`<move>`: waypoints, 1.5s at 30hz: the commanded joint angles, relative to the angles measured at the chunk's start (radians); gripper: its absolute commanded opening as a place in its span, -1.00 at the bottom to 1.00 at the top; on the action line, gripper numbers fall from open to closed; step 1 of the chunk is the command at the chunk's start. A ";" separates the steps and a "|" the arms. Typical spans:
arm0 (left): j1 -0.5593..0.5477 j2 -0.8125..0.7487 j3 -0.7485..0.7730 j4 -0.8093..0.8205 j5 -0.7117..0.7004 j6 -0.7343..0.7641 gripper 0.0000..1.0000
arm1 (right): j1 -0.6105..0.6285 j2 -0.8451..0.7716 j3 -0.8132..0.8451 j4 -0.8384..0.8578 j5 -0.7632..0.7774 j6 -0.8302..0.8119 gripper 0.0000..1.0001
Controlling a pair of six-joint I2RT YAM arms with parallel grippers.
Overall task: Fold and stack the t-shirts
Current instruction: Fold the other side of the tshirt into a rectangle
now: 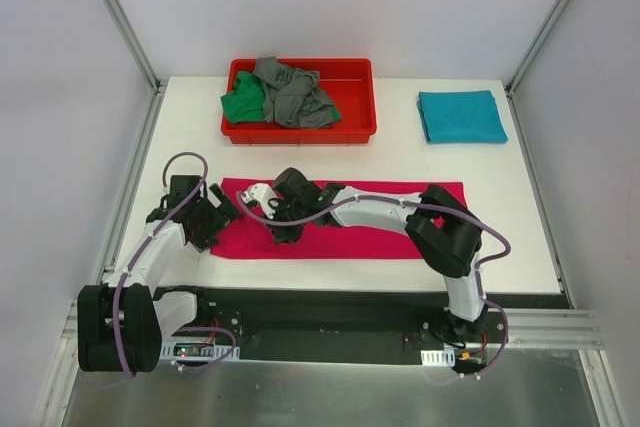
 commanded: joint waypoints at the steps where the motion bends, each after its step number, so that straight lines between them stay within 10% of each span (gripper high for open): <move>1: 0.007 0.004 -0.027 -0.010 -0.018 0.018 0.98 | -0.004 -0.069 -0.026 -0.021 -0.004 -0.018 -0.99; 11: 0.008 -0.015 -0.021 -0.021 -0.017 0.009 0.98 | -0.010 -0.094 -0.054 -0.021 0.055 0.022 -0.66; 21: 0.007 -0.196 -0.007 -0.115 -0.020 -0.037 0.95 | -0.013 -0.235 -0.167 -0.021 0.156 0.030 -0.74; 27: 0.007 -0.291 0.025 -0.139 0.015 -0.065 0.98 | -0.012 -0.272 -0.164 0.007 0.258 0.187 0.08; 33: 0.007 -0.215 0.105 -0.069 0.078 -0.062 0.96 | 0.016 -0.191 -0.099 0.058 0.412 0.464 0.17; 45: 0.005 0.180 0.157 0.111 0.151 -0.034 0.18 | 0.059 0.009 0.064 -0.017 0.579 0.469 0.17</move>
